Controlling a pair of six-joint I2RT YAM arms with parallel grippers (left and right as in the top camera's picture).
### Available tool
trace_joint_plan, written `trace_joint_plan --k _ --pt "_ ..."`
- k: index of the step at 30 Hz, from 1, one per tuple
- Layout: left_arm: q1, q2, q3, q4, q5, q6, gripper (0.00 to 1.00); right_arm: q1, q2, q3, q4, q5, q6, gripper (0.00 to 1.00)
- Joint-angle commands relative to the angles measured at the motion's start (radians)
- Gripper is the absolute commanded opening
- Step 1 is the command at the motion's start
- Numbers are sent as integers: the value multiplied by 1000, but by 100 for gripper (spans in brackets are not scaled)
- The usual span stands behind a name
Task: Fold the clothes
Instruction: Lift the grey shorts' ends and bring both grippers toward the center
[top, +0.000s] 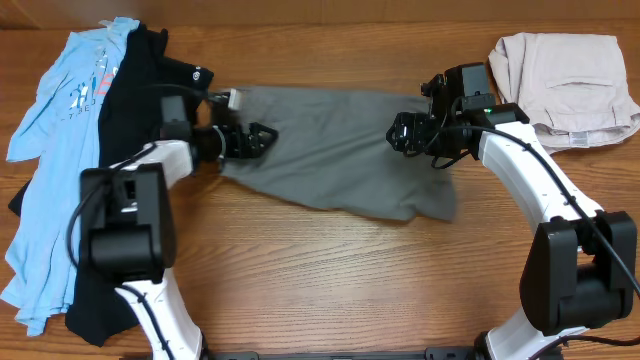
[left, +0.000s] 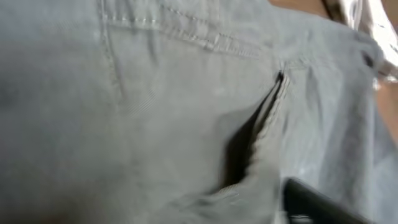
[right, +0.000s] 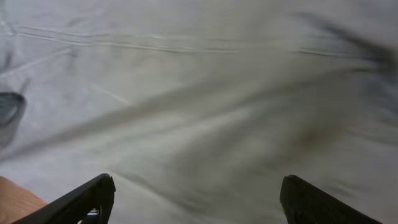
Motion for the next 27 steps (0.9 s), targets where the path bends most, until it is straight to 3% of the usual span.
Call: trace_joint_plan --k 1,2,6,14,21,24,27 --pt "-51 165 -100 -77 -74 -60 17 -3 0 -8 1 -13 3 89" --pt "-47 165 -96 -76 -74 -76 4 -3 0 -8 0 -13 3 88" --pt "-10 160 -69 -98 -57 -150 4 -3 0 -8 -1 -13 3 84" --pt "84 5 -43 -266 -22 -90 4 -3 0 -8 12 -25 3 82" --pt "127 -333 -40 -507 -232 -67 4 -3 0 -8 10 -102 7 80" --pt "128 -431 -31 -560 -290 -67 4 -3 0 -8 3 -132 7 65" --pt "127 -509 -7 -614 -358 -68 4 -3 0 -8 -17 -166 12 27"
